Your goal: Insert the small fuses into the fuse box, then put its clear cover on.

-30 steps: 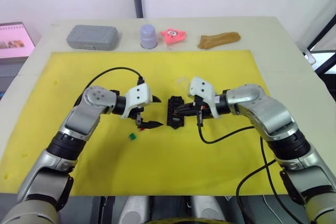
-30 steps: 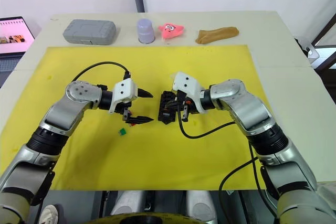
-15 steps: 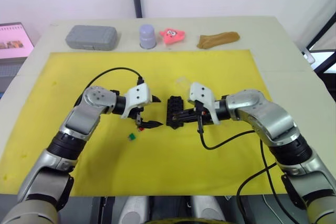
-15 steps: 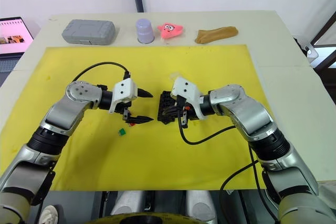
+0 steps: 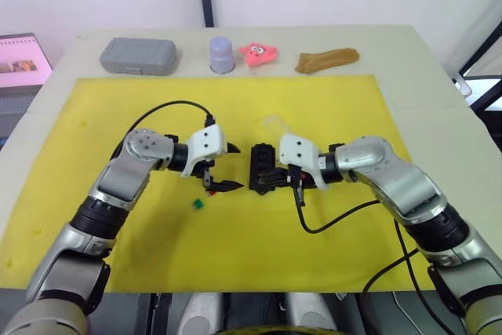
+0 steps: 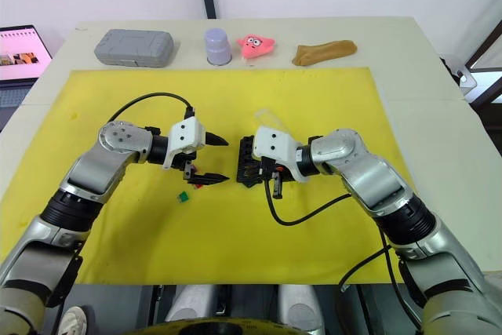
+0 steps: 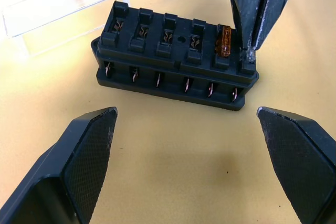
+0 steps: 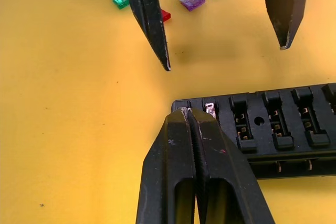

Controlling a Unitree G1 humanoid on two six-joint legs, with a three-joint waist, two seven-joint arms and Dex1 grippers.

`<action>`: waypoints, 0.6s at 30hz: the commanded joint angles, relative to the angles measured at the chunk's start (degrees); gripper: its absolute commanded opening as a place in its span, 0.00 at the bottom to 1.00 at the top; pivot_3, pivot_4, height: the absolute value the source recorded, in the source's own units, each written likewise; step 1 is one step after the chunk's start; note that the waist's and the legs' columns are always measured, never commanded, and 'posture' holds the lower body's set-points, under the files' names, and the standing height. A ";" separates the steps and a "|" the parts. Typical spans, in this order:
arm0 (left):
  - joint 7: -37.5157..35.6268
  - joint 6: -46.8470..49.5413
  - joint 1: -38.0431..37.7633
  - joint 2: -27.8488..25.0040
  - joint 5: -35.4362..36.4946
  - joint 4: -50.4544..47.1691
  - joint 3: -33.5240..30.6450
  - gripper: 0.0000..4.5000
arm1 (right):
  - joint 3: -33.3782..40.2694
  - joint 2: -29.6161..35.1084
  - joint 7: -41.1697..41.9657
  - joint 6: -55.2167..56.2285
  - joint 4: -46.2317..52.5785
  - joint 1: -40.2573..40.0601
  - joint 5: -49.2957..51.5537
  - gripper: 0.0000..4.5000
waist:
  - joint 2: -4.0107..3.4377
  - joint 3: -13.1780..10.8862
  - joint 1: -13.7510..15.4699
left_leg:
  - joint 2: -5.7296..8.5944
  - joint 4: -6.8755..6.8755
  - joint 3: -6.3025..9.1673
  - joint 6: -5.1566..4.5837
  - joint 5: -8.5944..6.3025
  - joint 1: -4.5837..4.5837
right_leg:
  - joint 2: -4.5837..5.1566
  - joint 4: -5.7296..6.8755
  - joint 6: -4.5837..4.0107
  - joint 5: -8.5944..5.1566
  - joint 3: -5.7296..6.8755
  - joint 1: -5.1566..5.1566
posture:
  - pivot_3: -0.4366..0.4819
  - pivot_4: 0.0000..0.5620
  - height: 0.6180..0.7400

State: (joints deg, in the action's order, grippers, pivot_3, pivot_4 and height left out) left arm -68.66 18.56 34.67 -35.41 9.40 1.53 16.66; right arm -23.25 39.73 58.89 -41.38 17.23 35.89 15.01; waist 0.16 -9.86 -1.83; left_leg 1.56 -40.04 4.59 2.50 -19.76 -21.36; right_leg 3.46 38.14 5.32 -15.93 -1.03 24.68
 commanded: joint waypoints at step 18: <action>-7.63 9.79 0.39 -11.22 11.77 -4.18 -12.05 1.00 | 17.16 9.91 4.31 6.96 4.32 -2.27 4.81 0.02 | 0.01 -0.03 1.09 | 0.02 0.02 -0.01 -0.07 -0.04 -0.10 | 0.01 -0.05 0.00 0.00 0.01 0.07 | 0.48 0.27 1.00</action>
State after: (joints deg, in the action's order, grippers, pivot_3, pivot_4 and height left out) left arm -75.05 27.14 35.25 -44.96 19.21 -0.81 7.76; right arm -8.93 47.57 60.45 -37.48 20.64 33.63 20.45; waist 0.17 -9.89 -0.75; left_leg 1.60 -40.02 4.56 2.41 -19.82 -21.46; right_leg 3.47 38.06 5.32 -15.93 -1.02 24.75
